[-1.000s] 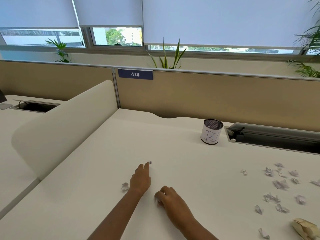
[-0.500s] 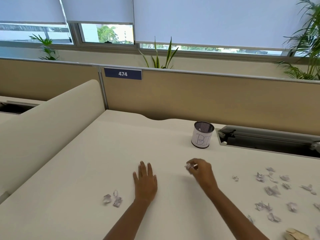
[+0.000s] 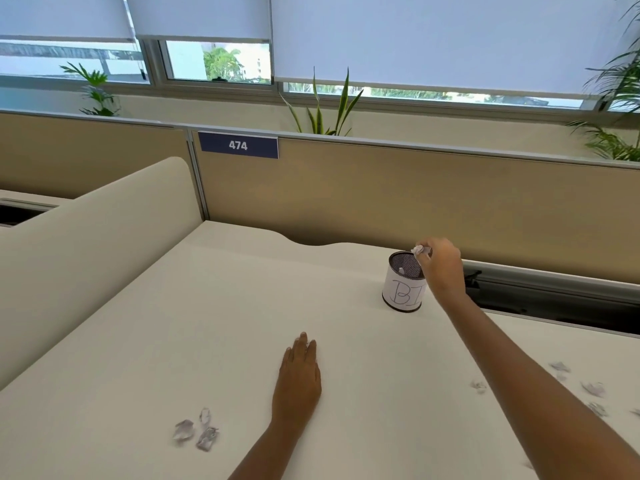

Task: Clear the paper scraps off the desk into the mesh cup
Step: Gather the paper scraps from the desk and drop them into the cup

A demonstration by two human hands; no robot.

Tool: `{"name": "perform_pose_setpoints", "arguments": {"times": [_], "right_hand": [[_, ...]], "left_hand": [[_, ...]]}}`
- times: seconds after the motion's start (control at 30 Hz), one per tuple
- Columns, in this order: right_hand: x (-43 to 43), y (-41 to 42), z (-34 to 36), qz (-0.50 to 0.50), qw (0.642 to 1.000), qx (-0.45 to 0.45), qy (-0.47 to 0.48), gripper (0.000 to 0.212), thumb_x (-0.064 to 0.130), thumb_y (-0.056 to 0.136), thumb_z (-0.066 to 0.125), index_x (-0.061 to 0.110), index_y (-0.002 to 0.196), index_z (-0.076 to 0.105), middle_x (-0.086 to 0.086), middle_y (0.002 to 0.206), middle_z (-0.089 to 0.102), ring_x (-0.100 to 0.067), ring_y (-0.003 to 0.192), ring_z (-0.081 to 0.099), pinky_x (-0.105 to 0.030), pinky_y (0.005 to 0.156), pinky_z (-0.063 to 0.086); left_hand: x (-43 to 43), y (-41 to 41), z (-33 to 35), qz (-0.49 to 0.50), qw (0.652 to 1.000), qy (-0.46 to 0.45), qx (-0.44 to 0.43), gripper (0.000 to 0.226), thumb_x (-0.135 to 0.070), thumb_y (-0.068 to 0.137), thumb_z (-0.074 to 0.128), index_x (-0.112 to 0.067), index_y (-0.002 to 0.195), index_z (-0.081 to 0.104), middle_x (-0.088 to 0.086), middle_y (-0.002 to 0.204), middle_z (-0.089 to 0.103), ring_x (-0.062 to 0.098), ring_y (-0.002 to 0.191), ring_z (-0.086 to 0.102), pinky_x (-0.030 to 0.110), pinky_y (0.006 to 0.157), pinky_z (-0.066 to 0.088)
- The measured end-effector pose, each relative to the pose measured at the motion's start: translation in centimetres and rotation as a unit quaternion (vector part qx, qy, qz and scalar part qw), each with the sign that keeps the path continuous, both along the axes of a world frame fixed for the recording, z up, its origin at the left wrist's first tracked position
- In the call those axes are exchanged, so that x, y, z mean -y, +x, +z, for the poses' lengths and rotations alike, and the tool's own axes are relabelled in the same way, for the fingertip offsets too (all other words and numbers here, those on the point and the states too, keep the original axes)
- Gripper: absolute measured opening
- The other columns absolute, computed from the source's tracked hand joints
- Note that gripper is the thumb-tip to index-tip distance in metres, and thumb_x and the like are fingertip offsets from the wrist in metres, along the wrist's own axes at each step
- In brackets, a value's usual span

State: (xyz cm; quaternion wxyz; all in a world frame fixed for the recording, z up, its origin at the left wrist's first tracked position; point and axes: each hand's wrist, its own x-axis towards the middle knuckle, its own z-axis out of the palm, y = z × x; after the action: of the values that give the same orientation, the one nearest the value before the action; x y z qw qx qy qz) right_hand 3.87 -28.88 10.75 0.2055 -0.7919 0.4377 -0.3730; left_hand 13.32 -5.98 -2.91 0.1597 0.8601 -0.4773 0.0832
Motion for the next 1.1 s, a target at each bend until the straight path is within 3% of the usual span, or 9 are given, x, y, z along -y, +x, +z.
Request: {"name": "perform_pose_setpoints", "arguments": {"times": [0.1,0.17,0.27,0.33,0.5,0.63,0.83,0.93,1.1], "right_hand": [[1.6,1.4,-0.5,-0.002,0.998,-0.050,0.024,0.014,-0.001,0.087,0.050,-0.002,0.087,0.063,-0.028,0.094,0.057,-0.038,0.092,0.053,-0.037,0.073,0.036],[2.3,1.9,-1.1,0.000,0.995,-0.077,0.061,0.023,-0.001,0.087,0.051,-0.003,0.109,0.059,-0.027,0.114,0.057,-0.039,0.105,0.053,-0.039,0.086,0.041],[2.2,2.0,-1.9,0.001,0.995,-0.055,0.080,0.035,-0.003,0.087,0.050,0.001,0.122,0.051,-0.025,0.127,0.051,-0.037,0.115,0.049,-0.039,0.095,0.039],[1.1,1.7,-2.2,-0.002,0.998,-0.015,0.058,0.035,-0.007,0.087,0.044,0.002,0.119,0.054,-0.025,0.124,0.051,-0.036,0.114,0.048,-0.035,0.092,0.036],[-4.5,0.7,-4.2,0.016,0.997,0.072,0.001,0.029,-0.015,0.082,0.041,-0.005,0.100,0.061,-0.028,0.109,0.057,-0.035,0.101,0.053,-0.024,0.078,0.032],[-10.0,0.6,-7.3,0.080,0.993,0.091,0.015,0.032,-0.023,0.076,0.044,-0.005,0.093,0.064,-0.025,0.094,0.060,-0.022,0.081,0.054,-0.012,0.070,0.032],[-17.5,2.0,-10.3,0.117,0.960,0.138,0.214,0.021,-0.007,0.084,0.054,0.003,0.095,0.068,-0.019,0.097,0.065,-0.024,0.083,0.059,-0.003,0.067,0.040],[-21.2,3.3,-10.8,0.194,0.935,0.086,0.285,0.020,-0.003,0.085,0.053,0.006,0.095,0.068,-0.015,0.100,0.067,-0.021,0.080,0.062,-0.018,0.071,0.047],[-25.8,5.4,-10.6,0.277,0.908,0.005,0.314,0.025,-0.003,0.086,0.046,0.006,0.095,0.067,-0.005,0.089,0.061,-0.006,0.048,0.053,-0.011,0.043,0.045]], "left_hand": [[0.0,0.3,-0.5,0.019,0.998,0.016,-0.066,0.048,-0.005,0.085,0.060,-0.004,0.132,0.052,0.016,0.145,0.045,0.019,0.133,0.047,0.021,0.108,0.039],[-0.2,0.4,-0.9,0.026,0.997,-0.010,-0.069,0.050,-0.004,0.098,0.033,-0.013,0.147,0.028,0.003,0.158,0.021,0.011,0.146,0.022,0.019,0.118,0.017],[-0.5,0.0,0.1,0.001,0.994,-0.060,-0.094,0.051,0.007,0.061,0.081,-0.008,0.109,0.071,0.009,0.116,0.071,0.012,0.104,0.069,0.016,0.086,0.053],[-0.8,-0.2,0.4,-0.007,0.990,-0.097,-0.103,0.047,0.005,0.034,0.092,-0.008,0.077,0.077,-0.001,0.079,0.078,0.008,0.069,0.074,0.016,0.059,0.057],[-1.7,-0.5,0.4,0.022,0.980,-0.067,-0.186,0.028,-0.006,0.098,0.039,-0.008,0.120,0.056,0.006,0.125,0.055,0.020,0.117,0.051,0.031,0.095,0.046],[-2.8,0.0,1.2,0.040,0.980,-0.103,-0.166,0.035,-0.002,0.097,0.037,-0.012,0.123,0.058,-0.002,0.128,0.052,0.009,0.119,0.046,0.019,0.091,0.046],[-5.8,2.5,3.5,0.080,0.970,-0.136,-0.185,0.033,0.007,0.092,0.041,-0.007,0.103,0.069,0.006,0.114,0.058,0.017,0.112,0.054,0.024,0.087,0.045],[-8.2,4.0,4.4,0.115,0.966,-0.111,-0.202,0.033,0.004,0.092,0.041,-0.010,0.102,0.069,0.006,0.113,0.062,0.020,0.111,0.056,0.029,0.089,0.046],[-12.4,5.9,5.0,0.180,0.959,-0.038,-0.214,0.031,-0.001,0.095,0.039,-0.011,0.104,0.067,0.006,0.118,0.063,0.023,0.112,0.056,0.035,0.091,0.049]]}}
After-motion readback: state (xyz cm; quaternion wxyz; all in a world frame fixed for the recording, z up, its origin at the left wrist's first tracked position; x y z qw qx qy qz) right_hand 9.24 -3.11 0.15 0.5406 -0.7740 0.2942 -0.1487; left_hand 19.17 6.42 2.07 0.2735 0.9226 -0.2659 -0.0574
